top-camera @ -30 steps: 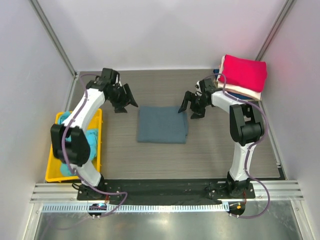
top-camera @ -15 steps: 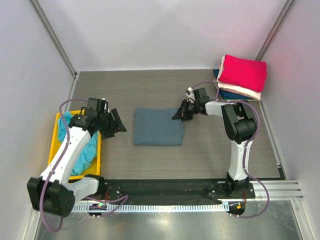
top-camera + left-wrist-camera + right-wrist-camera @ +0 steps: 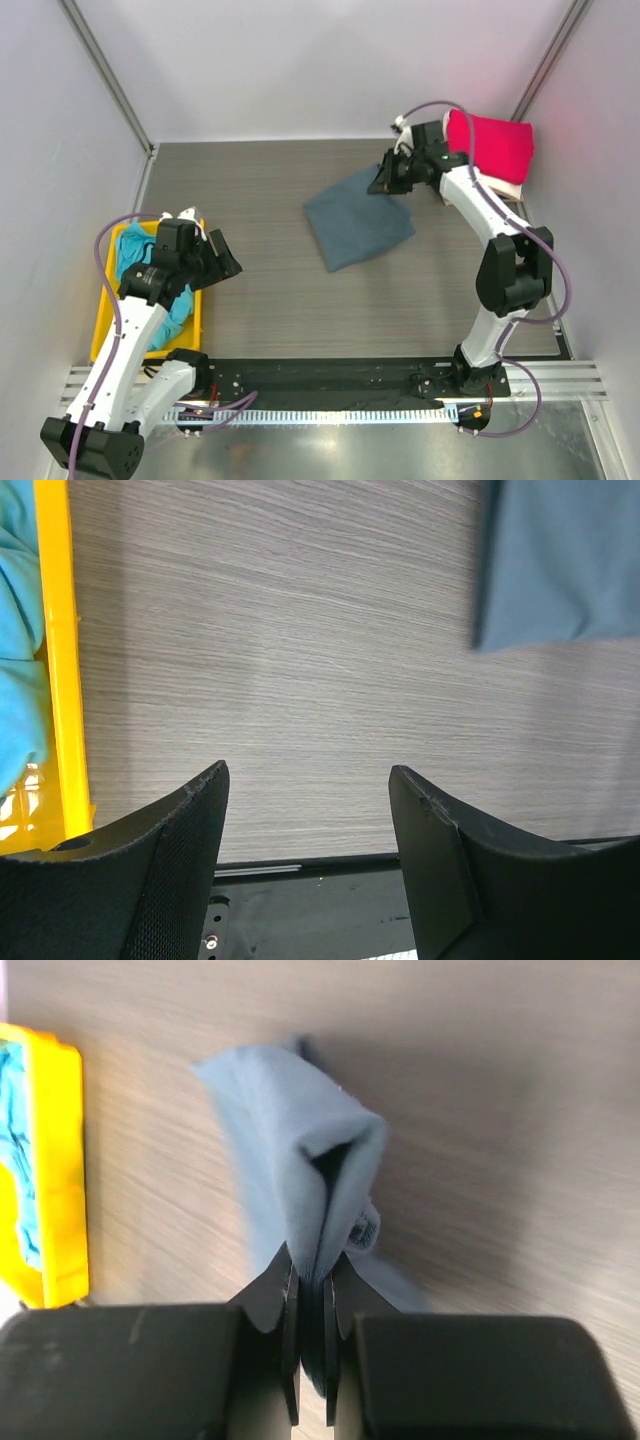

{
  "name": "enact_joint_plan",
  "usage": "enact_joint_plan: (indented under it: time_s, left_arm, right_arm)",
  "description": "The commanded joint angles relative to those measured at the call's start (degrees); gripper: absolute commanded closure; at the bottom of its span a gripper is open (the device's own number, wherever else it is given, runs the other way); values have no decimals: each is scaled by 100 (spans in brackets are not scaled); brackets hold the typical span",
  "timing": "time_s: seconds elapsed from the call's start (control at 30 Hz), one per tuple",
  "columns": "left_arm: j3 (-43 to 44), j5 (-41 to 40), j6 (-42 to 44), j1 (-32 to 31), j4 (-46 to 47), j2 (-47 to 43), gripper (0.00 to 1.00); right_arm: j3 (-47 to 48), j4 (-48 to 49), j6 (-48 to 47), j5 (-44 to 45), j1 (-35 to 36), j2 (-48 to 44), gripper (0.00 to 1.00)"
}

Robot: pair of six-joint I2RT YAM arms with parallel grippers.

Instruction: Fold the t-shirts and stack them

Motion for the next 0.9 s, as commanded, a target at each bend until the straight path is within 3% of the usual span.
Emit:
enact_joint_plan:
  time_s: [0.0,0.3,0.5,0.87]
  left_arm:
    - [15,-54,150,-14,213,-50,34]
    - [-2,-168,124,-14,240,-252,34]
    - [-11,-177,106,-14,231,-182,34]
    - [-37,-151,80,-14,257,90,35]
  right_arm:
    - [785,-908,-512,376,-259,-429,99]
    - [2629,-2024,-1197,702,-1066,-184,99]
    - [3729,-2263,-1488,122,-1761,45,99]
    - [5594,-2386,-1717,-379,-2245,923,99]
